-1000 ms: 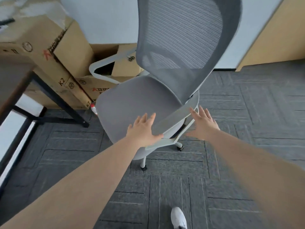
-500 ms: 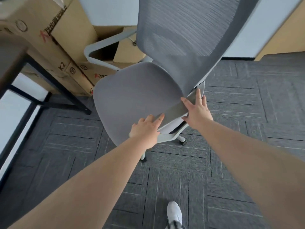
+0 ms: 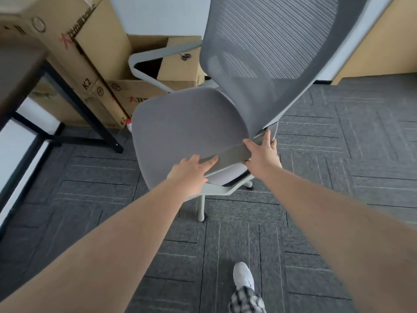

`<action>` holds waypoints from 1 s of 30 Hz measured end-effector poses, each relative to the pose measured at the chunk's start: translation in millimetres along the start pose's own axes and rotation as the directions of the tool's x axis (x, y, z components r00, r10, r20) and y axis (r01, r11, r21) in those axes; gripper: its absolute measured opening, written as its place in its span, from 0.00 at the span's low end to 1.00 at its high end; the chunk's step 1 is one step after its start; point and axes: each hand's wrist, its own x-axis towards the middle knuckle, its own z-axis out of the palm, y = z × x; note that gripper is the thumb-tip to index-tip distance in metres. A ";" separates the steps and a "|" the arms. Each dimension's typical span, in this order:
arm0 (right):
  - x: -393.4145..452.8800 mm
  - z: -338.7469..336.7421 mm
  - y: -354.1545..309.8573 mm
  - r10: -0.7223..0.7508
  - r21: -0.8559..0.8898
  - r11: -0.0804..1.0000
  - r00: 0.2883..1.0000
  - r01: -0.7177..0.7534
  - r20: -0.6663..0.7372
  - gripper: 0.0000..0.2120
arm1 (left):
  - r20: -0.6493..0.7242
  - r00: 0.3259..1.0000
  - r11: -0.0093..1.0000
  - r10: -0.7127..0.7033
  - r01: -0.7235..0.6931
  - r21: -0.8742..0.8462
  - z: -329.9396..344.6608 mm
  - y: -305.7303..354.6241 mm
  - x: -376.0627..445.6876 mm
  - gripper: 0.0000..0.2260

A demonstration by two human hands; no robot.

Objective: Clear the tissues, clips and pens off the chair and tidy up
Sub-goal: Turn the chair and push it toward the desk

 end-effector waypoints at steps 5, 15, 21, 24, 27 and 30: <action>-73.5 41.3 -33.0 0.063 0.039 0.997 0.998 -0.063 -0.012 0.29 | 0.017 0.995 0.995 0.101 -0.101 0.011 24.4 -39.1 -64.9 0.29; -211.7 138.4 -128.5 0.137 0.007 0.991 0.991 -0.137 0.014 0.30 | 0.023 0.980 0.980 0.198 -0.198 0.019 85.0 -139.3 -203.9 0.27; -269.2 161.2 -139.5 -0.077 0.062 0.996 0.991 0.071 0.110 0.33 | 0.033 0.989 0.989 0.145 -0.146 0.029 106.2 -178.3 -261.8 0.27; -287.4 167.8 -124.5 -0.110 0.151 0.982 0.994 0.113 -0.026 0.31 | 0.044 0.994 0.994 0.096 -0.098 0.049 114.3 -197.2 -289.8 0.27; -297.1 178.3 -118.4 -0.022 0.221 0.974 0.996 0.041 -0.089 0.40 | 0.037 0.999 0.997 0.033 -0.036 0.074 124.0 -212.4 -316.3 0.27; -298.5 187.7 -129.2 -0.051 0.258 0.965 0.999 0.047 0.007 0.52 | 0.034 0.997 0.995 -0.066 0.064 0.072 132.2 -220.5 -337.0 0.28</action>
